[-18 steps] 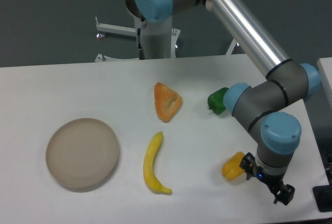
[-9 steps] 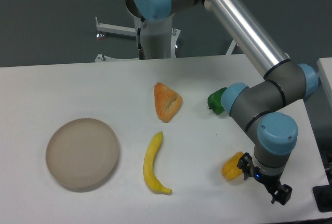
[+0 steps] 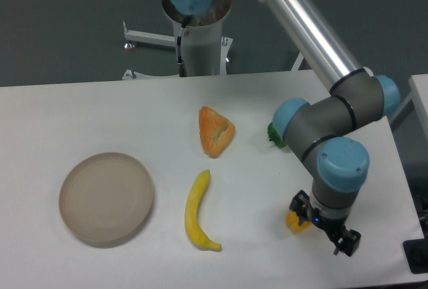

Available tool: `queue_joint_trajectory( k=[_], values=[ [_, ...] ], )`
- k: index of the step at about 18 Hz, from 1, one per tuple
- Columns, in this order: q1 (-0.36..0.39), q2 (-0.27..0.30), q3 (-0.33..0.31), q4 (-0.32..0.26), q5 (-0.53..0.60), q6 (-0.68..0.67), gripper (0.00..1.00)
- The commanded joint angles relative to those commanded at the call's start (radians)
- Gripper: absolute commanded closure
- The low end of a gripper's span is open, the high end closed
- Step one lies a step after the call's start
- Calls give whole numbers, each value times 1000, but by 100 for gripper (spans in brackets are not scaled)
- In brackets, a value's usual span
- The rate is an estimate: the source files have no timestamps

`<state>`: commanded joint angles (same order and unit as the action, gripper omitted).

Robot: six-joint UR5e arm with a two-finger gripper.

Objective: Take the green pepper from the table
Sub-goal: 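Raise the gripper from beside the yellow pepper and move it over the green pepper, then align the open gripper above the green pepper and lower onto it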

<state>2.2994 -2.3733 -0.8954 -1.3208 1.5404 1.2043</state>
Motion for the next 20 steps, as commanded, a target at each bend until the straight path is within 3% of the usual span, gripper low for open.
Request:
queue_joint_trajectory(
  k=[3, 6, 9, 13, 18, 20],
  values=[
    [3, 51, -77, -5, -17, 0, 0],
    [9, 132, -199, -18, 15, 14, 0],
    [72, 219, -308, -44, 40, 27, 0],
    [147, 322, -462, -51, 43, 237, 0],
    [204, 388, -589, -43, 41, 276, 0],
    [206, 390, -603, -40, 41, 274, 0]
  ],
)
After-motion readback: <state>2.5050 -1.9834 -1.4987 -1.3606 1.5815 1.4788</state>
